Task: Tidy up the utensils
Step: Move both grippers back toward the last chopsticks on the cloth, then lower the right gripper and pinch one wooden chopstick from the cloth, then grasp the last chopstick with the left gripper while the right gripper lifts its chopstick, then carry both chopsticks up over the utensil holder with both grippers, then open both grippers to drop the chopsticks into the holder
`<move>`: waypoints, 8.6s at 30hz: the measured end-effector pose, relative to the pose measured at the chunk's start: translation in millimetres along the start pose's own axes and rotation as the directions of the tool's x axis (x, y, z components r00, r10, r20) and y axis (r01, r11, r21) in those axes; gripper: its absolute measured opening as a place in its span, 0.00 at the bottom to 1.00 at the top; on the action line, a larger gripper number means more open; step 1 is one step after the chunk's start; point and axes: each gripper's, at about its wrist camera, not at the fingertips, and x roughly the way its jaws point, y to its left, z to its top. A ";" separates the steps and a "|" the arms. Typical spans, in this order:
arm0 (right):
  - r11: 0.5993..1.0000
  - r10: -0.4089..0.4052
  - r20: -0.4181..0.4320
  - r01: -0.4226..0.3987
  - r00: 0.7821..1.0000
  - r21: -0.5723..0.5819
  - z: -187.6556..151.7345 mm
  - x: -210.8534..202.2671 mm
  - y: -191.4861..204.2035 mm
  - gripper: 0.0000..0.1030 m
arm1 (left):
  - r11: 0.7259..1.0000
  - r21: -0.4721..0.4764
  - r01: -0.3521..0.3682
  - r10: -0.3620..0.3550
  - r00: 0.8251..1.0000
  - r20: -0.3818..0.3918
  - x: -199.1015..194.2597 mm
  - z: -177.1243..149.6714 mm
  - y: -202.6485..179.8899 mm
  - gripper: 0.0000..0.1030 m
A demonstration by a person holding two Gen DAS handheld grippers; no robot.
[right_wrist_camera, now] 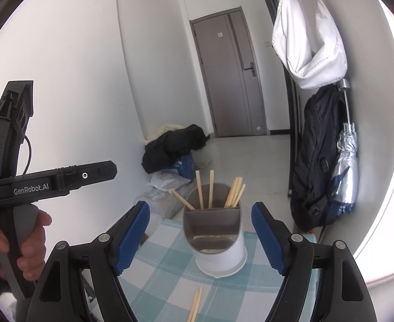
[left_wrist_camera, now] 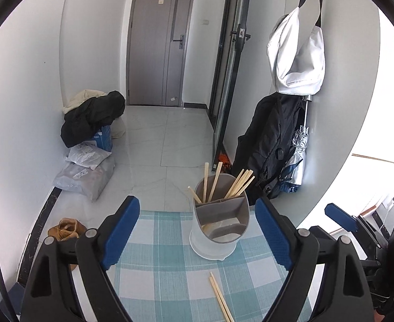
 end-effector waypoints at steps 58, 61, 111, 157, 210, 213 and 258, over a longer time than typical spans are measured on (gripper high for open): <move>0.974 -0.184 -0.640 0.051 0.746 -0.221 -170.9 145.5 12.8 0.42 | 0.967 -0.106 -0.231 0.208 0.959 -0.193 69.0 -102.0 76.9 0.87; 0.969 -0.193 -0.642 0.040 0.742 -0.245 -171.4 145.5 17.0 0.32 | 0.965 -0.123 -0.231 0.204 0.958 -0.204 70.2 -101.3 80.5 0.87; 0.931 0.095 -0.424 0.070 0.900 0.358 -111.3 110.6 -93.3 0.03 | 0.967 -0.228 -0.110 -0.017 0.870 -0.493 123.4 -137.8 61.1 0.87; 0.914 0.098 -0.193 -0.011 0.976 0.406 -97.6 13.7 -138.9 0.03 | 0.999 0.035 0.010 0.005 0.915 -0.403 123.6 -110.3 -59.4 0.02; 0.993 0.042 -0.078 -0.033 0.996 0.113 -71.2 11.0 -26.0 0.03 | 0.976 0.056 0.209 -0.197 0.965 -0.172 23.6 -31.7 -36.2 0.02; 0.992 0.045 -0.066 -0.037 0.997 0.117 -59.1 11.7 -26.3 0.03 | 0.974 0.067 0.216 -0.203 0.965 -0.164 21.1 -19.2 -37.7 0.02; 0.998 0.047 0.057 -0.050 0.997 0.049 97.7 132.4 -56.4 0.03 | 0.976 0.157 0.153 -0.153 0.988 -0.010 103.7 87.6 -2.4 0.02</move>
